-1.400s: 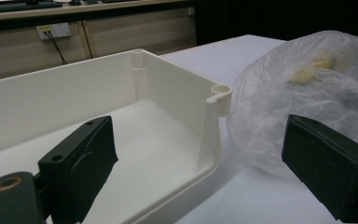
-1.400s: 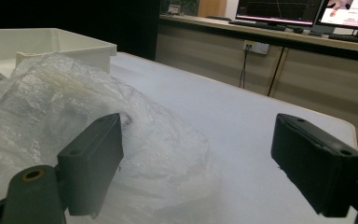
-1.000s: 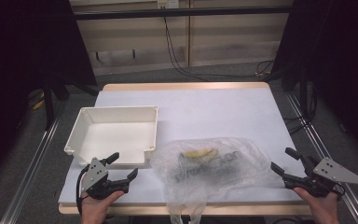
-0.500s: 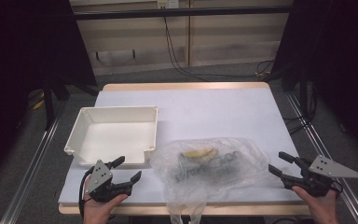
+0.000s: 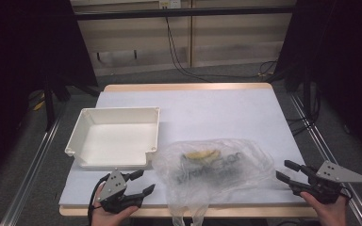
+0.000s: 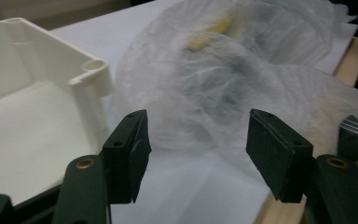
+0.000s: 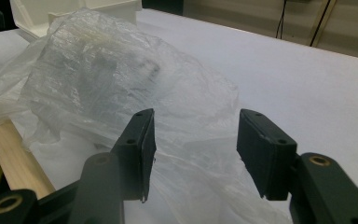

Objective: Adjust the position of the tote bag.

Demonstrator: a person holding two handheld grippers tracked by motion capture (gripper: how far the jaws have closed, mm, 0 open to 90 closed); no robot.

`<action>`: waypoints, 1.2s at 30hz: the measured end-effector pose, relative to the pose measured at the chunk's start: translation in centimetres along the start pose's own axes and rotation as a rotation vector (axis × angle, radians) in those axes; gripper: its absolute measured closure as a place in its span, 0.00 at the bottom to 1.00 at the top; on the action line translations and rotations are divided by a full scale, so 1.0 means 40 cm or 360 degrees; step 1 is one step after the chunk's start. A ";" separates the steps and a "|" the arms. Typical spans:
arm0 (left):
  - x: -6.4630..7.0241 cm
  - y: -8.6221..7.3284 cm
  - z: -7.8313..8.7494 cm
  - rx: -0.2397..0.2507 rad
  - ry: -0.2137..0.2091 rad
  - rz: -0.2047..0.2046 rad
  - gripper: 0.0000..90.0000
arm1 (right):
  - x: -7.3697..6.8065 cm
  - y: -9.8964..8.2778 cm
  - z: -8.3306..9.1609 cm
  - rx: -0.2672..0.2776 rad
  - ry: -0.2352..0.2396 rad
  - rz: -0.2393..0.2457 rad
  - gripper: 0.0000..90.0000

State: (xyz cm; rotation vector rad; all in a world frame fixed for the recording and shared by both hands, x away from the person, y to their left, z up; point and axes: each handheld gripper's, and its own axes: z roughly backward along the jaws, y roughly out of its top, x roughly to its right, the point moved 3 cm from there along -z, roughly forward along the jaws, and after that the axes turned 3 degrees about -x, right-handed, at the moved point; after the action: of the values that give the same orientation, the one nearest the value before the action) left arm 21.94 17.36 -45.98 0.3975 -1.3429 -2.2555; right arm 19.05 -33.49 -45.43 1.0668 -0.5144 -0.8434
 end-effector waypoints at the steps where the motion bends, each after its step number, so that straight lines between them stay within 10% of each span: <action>1: 0.009 0.003 -0.004 -0.0004 -0.0037 -0.0030 0.46 | 0.000 0.000 0.000 -0.0002 0.0002 0.0002 0.52; 20: 0.147 0.041 -0.095 -0.0139 -0.0471 -0.0257 0.68 | -0.015 0.001 -0.015 -0.0025 0.0026 0.0022 0.46; 36: 0.123 0.017 -0.214 -0.0422 -0.0511 -0.0328 0.49 | -0.019 0.001 -0.021 -0.0044 0.0037 0.0026 0.44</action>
State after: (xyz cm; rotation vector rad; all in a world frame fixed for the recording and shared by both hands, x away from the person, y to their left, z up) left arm 22.03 8.11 -49.46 0.0854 -1.1673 -2.7174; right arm 19.22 -32.41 -45.70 1.0450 -0.4900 -0.8208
